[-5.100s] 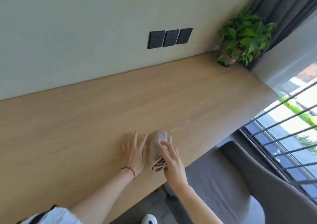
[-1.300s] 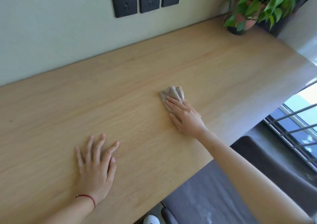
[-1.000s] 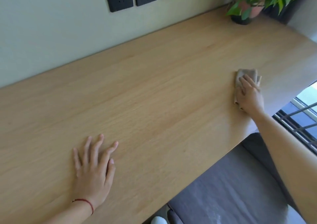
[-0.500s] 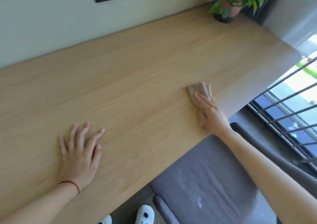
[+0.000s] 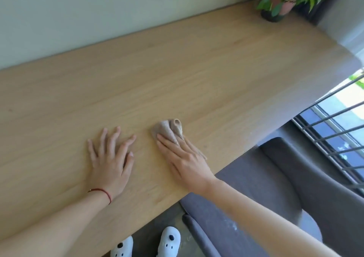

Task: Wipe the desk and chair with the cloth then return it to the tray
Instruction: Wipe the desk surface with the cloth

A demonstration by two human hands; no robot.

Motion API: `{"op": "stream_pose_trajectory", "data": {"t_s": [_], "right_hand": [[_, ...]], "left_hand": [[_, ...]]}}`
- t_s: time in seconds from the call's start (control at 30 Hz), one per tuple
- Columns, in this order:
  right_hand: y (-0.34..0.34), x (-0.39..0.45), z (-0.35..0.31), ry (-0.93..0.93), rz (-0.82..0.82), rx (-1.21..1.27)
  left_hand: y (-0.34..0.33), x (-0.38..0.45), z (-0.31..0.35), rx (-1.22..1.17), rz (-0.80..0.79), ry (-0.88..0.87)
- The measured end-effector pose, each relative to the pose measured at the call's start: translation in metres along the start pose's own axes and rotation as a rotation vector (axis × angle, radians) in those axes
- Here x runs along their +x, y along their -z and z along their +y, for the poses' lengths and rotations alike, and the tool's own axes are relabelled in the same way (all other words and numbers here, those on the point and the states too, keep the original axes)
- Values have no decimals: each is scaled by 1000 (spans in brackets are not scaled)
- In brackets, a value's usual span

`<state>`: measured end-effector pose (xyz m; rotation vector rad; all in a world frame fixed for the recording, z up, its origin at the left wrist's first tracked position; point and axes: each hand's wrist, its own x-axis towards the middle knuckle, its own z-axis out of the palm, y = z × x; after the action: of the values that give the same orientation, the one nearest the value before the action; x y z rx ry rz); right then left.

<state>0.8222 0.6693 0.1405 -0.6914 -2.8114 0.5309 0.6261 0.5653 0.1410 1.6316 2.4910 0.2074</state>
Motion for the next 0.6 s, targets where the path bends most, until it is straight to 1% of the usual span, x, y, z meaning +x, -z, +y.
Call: {"op": "stream_pose_trajectory", "data": {"t_s": [0.03,0.07,0.1,0.13,0.17,0.23,0.27,0.3,0.33,0.37,0.43,0.47,0.53,0.57,0.6], "right_hand": [[8,-12,11,66,-25,3],[19,-20,31,87,-37,-2],[32,-25,57,55,-49,-19],[46,-26,88,-47,-42,-46],[60,-25,120,-227,-5,-57],[86,-15,177,-621,138,-45],[94,-7,191,-768,221,-31],[97,2,195,-849,279,-42],[95,13,188,-870,310,-63],[89,22,172,-848,321,-70],[66,27,120,-707,287,-56],[50,24,86,-591,261,-48],[17,3,20,-299,168,-44],[7,-12,-3,-181,100,-22],[6,-26,-11,-94,43,1]], "left_hand": [[0,0,0,-3,6,-7],[0,0,0,-10,13,-14],[0,0,-2,-21,21,-18],[-1,1,-3,-30,24,-21],[-2,1,-5,-37,23,-23],[-3,2,-6,-44,20,-23],[-3,2,-5,-48,16,-22],[-3,2,-5,-52,11,-21],[-3,2,-4,-56,7,-19],[-3,1,-4,-58,4,-20],[-1,1,-3,-59,-7,-24],[0,1,-3,-59,-10,-21],[2,0,-2,-60,-10,-14],[2,-1,-2,-62,-7,-15],[3,-1,-2,-62,-5,-18]]}}
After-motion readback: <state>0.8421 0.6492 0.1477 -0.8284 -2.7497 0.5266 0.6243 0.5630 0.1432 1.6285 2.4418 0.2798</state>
